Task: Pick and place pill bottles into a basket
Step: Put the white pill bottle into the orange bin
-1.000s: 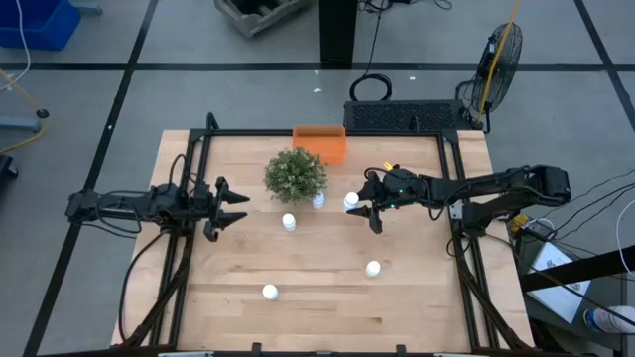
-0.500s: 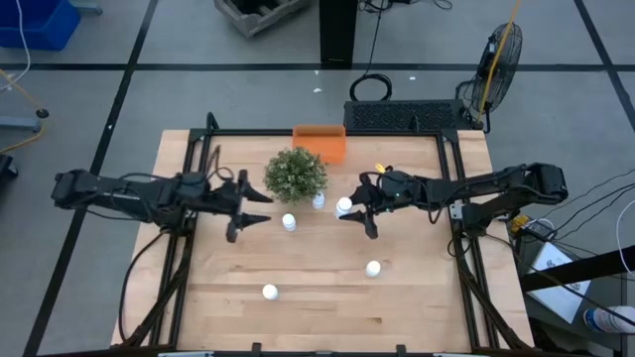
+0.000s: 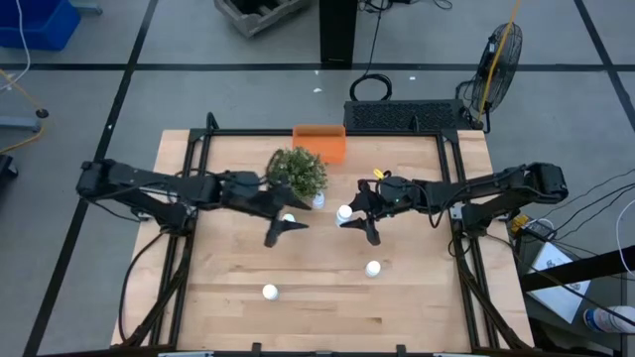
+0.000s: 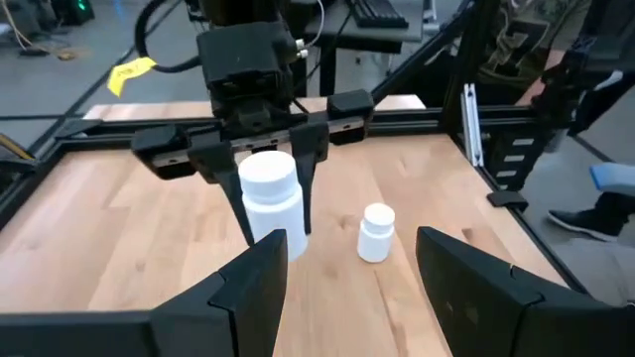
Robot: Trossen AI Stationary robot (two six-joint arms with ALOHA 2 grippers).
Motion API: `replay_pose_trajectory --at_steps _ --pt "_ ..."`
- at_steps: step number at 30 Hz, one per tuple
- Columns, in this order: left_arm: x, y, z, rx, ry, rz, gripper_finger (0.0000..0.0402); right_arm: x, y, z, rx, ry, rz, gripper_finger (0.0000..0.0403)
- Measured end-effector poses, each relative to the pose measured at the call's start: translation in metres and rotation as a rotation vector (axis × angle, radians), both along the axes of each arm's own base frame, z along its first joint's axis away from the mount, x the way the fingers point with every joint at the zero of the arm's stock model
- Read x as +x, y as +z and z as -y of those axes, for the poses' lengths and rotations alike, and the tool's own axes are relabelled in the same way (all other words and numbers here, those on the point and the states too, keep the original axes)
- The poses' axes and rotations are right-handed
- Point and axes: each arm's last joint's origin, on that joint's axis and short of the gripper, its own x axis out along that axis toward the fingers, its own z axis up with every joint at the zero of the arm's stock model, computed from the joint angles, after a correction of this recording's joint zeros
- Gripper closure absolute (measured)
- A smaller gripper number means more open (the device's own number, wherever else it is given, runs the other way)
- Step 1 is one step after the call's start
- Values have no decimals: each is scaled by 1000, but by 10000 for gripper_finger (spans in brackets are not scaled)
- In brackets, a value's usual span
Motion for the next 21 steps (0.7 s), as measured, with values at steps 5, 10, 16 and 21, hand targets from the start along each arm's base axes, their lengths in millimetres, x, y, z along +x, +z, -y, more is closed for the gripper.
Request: replay_pose_trajectory --at_steps 5,10,16,21 --pt "24 0 -3 8 27 -21 172 0 0 -1 21 37 0 250" --pt "45 3 -12 22 96 -20 172 -1 0 -1 27 46 -9 249" --pt "60 -10 -13 4 55 -67 172 -2 1 -1 13 53 -7 248" --pt "65 -18 -13 5 55 -83 172 -2 0 -1 10 54 -7 250"
